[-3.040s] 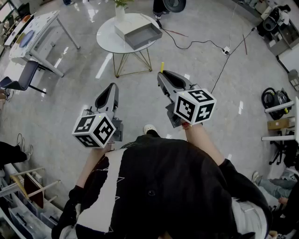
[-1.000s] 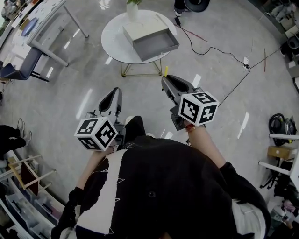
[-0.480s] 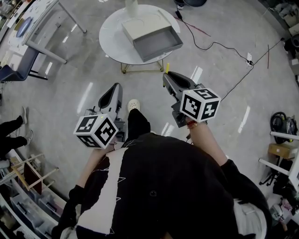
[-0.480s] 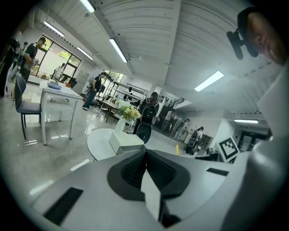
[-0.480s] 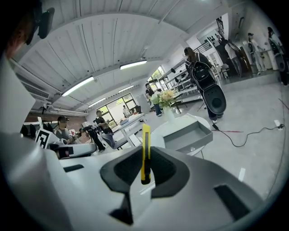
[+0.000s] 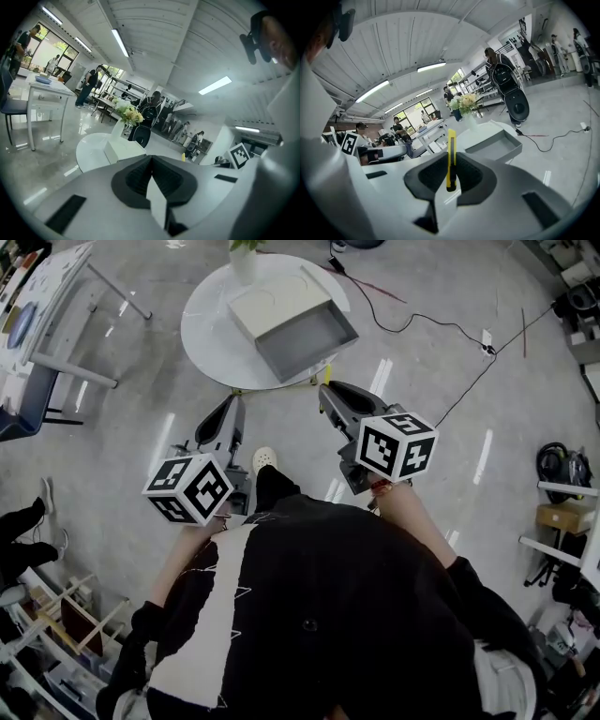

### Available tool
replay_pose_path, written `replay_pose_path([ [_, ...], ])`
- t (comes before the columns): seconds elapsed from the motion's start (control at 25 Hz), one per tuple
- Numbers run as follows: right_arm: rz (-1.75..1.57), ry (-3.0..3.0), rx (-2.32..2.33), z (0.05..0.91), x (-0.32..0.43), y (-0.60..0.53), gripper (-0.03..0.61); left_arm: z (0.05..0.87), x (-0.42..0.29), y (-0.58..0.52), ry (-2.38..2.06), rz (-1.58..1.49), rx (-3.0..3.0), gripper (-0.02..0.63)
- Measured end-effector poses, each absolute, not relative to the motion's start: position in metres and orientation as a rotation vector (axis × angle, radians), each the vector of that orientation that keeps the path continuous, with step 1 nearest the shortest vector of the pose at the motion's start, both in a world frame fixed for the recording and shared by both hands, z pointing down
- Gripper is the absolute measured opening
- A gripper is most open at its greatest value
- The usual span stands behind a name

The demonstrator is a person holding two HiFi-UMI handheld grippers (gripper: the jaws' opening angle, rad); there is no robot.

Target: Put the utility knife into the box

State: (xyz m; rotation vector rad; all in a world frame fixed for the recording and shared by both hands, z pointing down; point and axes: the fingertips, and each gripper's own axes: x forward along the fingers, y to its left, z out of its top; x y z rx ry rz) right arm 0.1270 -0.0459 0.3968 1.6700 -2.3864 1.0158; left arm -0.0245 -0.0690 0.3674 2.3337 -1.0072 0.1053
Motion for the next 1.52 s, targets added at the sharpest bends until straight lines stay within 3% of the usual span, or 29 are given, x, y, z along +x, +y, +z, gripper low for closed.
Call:
replay_pose_path([
  [0.72, 1.054, -2.294, 1.851, 0.393, 0.123, -0.156, 0.055, 0.351, -0.055, -0.193, -0.949, 0.110, 2.406, 0.012],
  [1.52, 1.067, -1.968, 1.829, 0.502, 0.140, -0.183, 0.055, 0.392, -0.117, -0.228, -1.099, 0.106, 2.259, 0.012],
])
